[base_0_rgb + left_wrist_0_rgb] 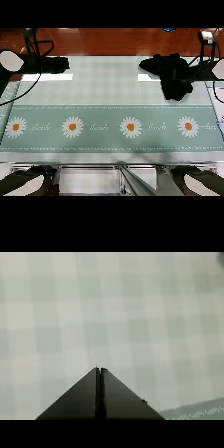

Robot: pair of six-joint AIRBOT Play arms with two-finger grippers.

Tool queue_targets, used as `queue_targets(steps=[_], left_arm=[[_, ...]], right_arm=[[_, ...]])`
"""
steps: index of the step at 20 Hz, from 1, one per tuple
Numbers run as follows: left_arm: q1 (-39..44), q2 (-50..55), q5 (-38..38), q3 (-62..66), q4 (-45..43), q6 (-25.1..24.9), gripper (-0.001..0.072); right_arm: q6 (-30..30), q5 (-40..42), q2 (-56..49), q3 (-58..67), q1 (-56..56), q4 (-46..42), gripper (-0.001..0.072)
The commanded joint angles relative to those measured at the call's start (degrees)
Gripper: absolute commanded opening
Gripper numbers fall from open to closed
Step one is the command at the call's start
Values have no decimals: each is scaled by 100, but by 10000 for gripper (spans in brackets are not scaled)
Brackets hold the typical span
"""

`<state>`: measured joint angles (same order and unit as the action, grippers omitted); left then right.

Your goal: Fold the shirts.

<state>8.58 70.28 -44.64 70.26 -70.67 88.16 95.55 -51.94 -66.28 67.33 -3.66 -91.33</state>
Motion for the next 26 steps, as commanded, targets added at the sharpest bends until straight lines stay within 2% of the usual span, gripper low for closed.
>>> queue_targets(steps=[1, 2, 3, 4, 6, 8, 10, 15, 19, 20, 22, 23, 26], left_arm=[[2, 48, 970, 2, 7, -2, 65], [2, 107, 1143, 2, 9, 0, 207], [2, 188, 1281, 2, 9, -2, 480], [2, 286, 1318, 2, 9, -2, 507], [-4, 474, 1274, 2, -57, -155, 506], [-35, 654, 1158, 2, -55, -466, 506], [-48, 754, 986, 2, -61, -627, 506], [-46, 916, 463, 2, -52, -649, 506], [-46, 964, -155, 4, -162, -651, 505], [-59, 949, -369, 22, -356, -651, 506], [-223, 898, -1130, 144, -723, -570, 505], [-382, 881, -1534, 212, -737, -393, 505], [-881, 807, -2450, 203, -221, -435, 501]], right_arm=[[0, 1222, -4, -2, -2, -232, 38], [4, 1421, -24, -2, -2, -289, 166], [68, 1580, -87, -2, -2, -428, 312], [146, 1733, -195, -2, 0, -608, 377], [557, 2096, -575, 17, 157, -1141, 390], [957, 2015, -1209, 278, 601, -1106, 390], [820, 1703, -1974, 787, 1088, -660, 390], [184, 640, -3823, 2365, 1631, 151, 390], [-57, 96, -4496, 2868, 1631, 614, 374], [-52, -22, -4529, 2868, 1631, 717, 321], [-188, -289, -4522, 2876, 1648, 780, 93], [-463, -527, -4520, 2966, 1648, 903, 24], [-852, -1189, -4367, 3547, 1593, 1440, 24]])
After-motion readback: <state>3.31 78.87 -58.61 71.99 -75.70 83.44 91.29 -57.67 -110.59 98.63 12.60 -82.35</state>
